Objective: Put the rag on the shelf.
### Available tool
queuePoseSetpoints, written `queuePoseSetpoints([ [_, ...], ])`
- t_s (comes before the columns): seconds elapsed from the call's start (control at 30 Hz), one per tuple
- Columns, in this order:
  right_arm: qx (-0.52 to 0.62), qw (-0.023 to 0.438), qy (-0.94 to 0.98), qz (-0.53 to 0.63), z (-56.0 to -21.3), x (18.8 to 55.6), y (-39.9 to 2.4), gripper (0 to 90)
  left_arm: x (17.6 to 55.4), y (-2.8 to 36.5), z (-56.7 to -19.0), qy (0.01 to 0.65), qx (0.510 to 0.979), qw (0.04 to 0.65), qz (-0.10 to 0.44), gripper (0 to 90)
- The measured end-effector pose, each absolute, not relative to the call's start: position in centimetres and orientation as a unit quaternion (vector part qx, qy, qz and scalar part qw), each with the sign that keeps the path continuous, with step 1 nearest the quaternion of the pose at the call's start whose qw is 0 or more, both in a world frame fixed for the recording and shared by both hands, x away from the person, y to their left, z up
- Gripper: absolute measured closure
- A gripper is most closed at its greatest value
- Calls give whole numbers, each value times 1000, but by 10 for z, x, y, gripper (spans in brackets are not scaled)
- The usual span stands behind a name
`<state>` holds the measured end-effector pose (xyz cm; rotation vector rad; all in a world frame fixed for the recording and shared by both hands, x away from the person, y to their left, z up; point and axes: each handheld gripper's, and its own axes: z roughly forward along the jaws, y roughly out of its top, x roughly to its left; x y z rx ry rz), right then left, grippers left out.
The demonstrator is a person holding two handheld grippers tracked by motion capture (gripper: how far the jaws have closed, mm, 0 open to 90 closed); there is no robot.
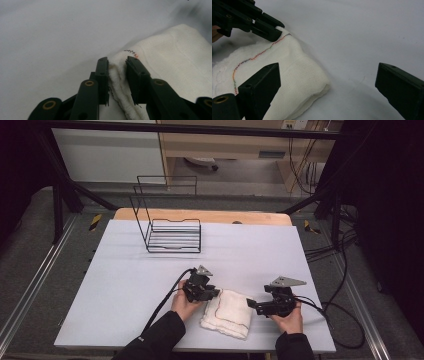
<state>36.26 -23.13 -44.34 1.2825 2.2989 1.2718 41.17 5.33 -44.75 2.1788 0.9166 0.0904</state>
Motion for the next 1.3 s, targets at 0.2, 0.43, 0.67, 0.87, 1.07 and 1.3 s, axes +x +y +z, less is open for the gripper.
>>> queuePoseSetpoints([
  [0.2,442,106,780,430,-446,363,-229,131,412,54,-448,352,855,379,31,762],
  [0.43,445,110,783,420,-450,363,-226,260,411,52,-448,351,856,378,35,782],
  [0.67,446,96,794,402,-454,364,-224,431,409,51,-448,350,857,377,41,790],
  [0.87,446,78,796,401,-455,364,-222,539,408,52,-450,346,856,382,44,790],
  [1.07,446,61,795,407,-455,364,-221,649,409,55,-451,342,853,392,39,789],
  [1.3,458,47,787,410,-454,364,-221,769,409,56,-451,341,852,396,39,799],
])
